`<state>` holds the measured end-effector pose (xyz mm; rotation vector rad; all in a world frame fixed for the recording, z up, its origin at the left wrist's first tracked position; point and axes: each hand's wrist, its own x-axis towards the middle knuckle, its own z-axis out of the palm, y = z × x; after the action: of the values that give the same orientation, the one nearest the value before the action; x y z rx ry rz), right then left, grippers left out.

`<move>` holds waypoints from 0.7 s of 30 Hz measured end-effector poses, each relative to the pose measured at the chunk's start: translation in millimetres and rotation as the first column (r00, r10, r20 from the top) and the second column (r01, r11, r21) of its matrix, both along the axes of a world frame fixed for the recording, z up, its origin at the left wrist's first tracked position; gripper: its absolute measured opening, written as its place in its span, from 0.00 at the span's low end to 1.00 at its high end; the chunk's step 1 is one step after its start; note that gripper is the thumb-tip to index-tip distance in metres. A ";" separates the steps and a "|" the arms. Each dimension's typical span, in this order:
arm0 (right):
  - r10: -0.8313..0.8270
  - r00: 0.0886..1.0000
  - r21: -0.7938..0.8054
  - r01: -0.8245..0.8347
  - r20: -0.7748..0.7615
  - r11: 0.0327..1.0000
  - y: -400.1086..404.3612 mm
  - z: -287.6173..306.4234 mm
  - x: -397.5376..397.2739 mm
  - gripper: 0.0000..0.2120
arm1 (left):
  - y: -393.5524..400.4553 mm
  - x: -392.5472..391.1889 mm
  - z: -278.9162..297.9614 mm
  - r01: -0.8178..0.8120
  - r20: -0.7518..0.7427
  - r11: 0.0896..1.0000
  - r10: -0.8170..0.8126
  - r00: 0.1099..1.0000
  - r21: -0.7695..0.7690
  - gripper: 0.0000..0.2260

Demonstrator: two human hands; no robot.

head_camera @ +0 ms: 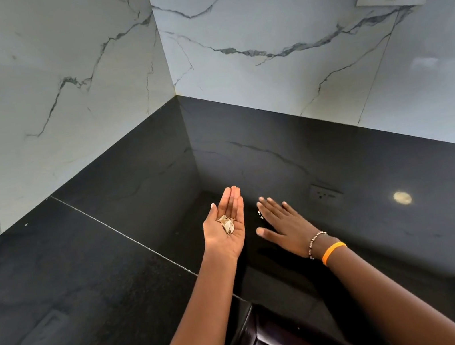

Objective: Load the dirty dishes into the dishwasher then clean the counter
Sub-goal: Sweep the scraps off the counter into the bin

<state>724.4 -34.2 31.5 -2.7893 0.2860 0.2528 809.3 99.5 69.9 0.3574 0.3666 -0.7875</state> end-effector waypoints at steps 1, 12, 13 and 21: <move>-0.004 1.000 0.071 0.004 0.012 0.997 -0.8 5.1 -4.7 0.37 | 0.9 -0.7 -0.5 0.002 -0.003 1.000 -0.002 1.000 -0.002 0.20; -0.439 0.895 -0.185 0.447 0.082 0.875 43.7 -10.8 -46.2 0.57 | 28.0 1.2 -7.1 -0.077 -0.034 0.997 0.077 0.996 0.016 0.19; -0.435 0.895 -0.177 0.446 0.096 0.878 48.9 -12.5 -35.0 0.54 | 30.7 1.5 -7.3 -0.083 -0.034 0.996 0.084 0.996 0.015 0.19; -0.332 0.939 -0.066 0.338 0.096 0.939 51.9 -11.4 28.3 0.41 | 45.0 5.0 -3.8 -0.133 -0.008 0.991 0.133 0.991 -0.002 0.19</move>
<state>752.7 17.7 20.1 -2.7601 0.7570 0.0428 814.3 144.5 66.1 0.3245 0.3924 -0.6590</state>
